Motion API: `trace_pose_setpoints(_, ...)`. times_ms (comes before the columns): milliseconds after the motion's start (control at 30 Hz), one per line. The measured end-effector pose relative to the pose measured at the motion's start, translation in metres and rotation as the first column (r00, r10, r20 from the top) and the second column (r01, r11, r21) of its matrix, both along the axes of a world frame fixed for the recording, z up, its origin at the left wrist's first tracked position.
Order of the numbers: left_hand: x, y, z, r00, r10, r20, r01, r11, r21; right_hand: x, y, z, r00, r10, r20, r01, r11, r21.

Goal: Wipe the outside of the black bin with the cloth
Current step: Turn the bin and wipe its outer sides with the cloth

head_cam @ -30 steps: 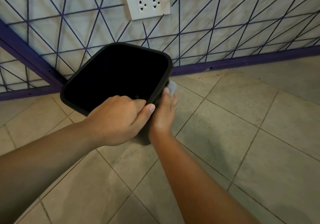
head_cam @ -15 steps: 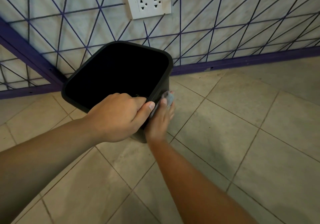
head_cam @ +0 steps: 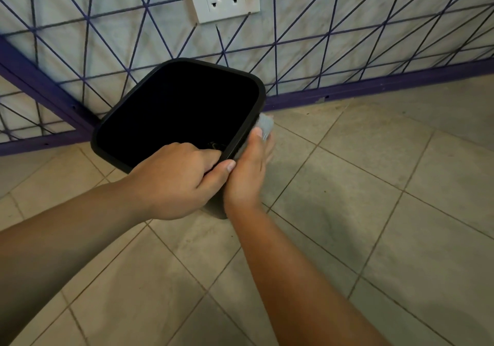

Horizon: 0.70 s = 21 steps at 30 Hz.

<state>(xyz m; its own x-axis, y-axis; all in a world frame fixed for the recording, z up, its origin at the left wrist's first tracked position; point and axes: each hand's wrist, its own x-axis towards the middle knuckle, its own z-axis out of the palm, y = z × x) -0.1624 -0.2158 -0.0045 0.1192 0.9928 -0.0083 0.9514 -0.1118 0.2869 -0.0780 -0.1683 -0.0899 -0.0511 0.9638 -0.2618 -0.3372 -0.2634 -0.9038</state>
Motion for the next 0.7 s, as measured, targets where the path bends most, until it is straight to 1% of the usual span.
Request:
trace_pose_setpoints(100,-0.001,-0.001,-0.001,1.000,-0.003,0.012,0.002,1.000,0.017,-0.002,-0.029,-0.005,0.998,0.039,0.043,-0.042,0.997,0.059)
trace_pose_setpoints(167,0.000,-0.002,-0.001,1.000,0.000,0.020,0.000,0.999,0.035,0.000,-0.025,-0.020,0.997,0.028,0.067,-0.028,1.000,-0.003)
trace_pose_setpoints(200,0.001,-0.002,-0.001,1.000,0.003,0.022,-0.004,0.999,0.041,-0.001,-0.019,-0.023,0.998,0.014,0.059,-0.010,0.997,-0.078)
trace_pose_setpoints(233,0.001,-0.002,-0.001,1.000,0.007,0.028,-0.009,0.999,0.045,-0.003,-0.015,-0.024,1.000,0.000,0.031,0.004,0.991,-0.132)
trace_pose_setpoints(267,0.001,-0.002,-0.001,0.999,0.013,0.041,-0.014,0.999,0.044,-0.004,-0.016,-0.021,1.000,-0.003,-0.004,0.003,0.991,-0.137)
trace_pose_setpoints(300,0.001,-0.002,-0.001,0.999,0.016,0.051,-0.018,0.999,0.037,-0.005,-0.022,-0.015,1.000,0.014,-0.019,-0.016,0.996,-0.093)
trace_pose_setpoints(367,0.000,-0.002,0.000,0.999,0.013,0.047,-0.015,0.999,0.038,-0.004,-0.041,-0.014,0.997,0.067,0.041,-0.068,0.998,0.015)
trace_pose_setpoints(433,0.000,-0.002,-0.001,1.000,0.010,0.028,-0.012,0.998,0.056,0.001,-0.043,-0.026,0.993,0.069,0.092,-0.072,0.997,0.032)
trace_pose_setpoints(467,0.000,-0.003,-0.002,1.000,0.009,0.025,-0.010,0.998,0.063,0.002,-0.034,-0.028,0.993,0.061,0.099,-0.058,0.998,-0.026)
trace_pose_setpoints(533,0.000,-0.002,-0.003,0.999,0.011,0.033,-0.013,0.998,0.060,0.001,-0.016,-0.020,0.998,0.039,0.051,-0.030,0.986,-0.163)
trace_pose_setpoints(567,0.000,-0.002,-0.002,0.999,0.017,0.039,-0.020,0.998,0.056,-0.001,-0.013,-0.014,0.999,0.034,0.035,-0.028,0.986,-0.166)
trace_pose_setpoints(667,-0.002,-0.002,-0.003,0.999,0.015,0.040,-0.017,0.999,0.040,-0.004,-0.031,0.004,0.996,0.065,0.066,-0.067,0.997,0.032)
trace_pose_setpoints(700,-0.002,-0.002,-0.003,0.999,0.012,0.039,-0.014,0.999,0.039,-0.004,-0.035,0.002,0.994,0.070,0.083,-0.075,0.995,0.067)
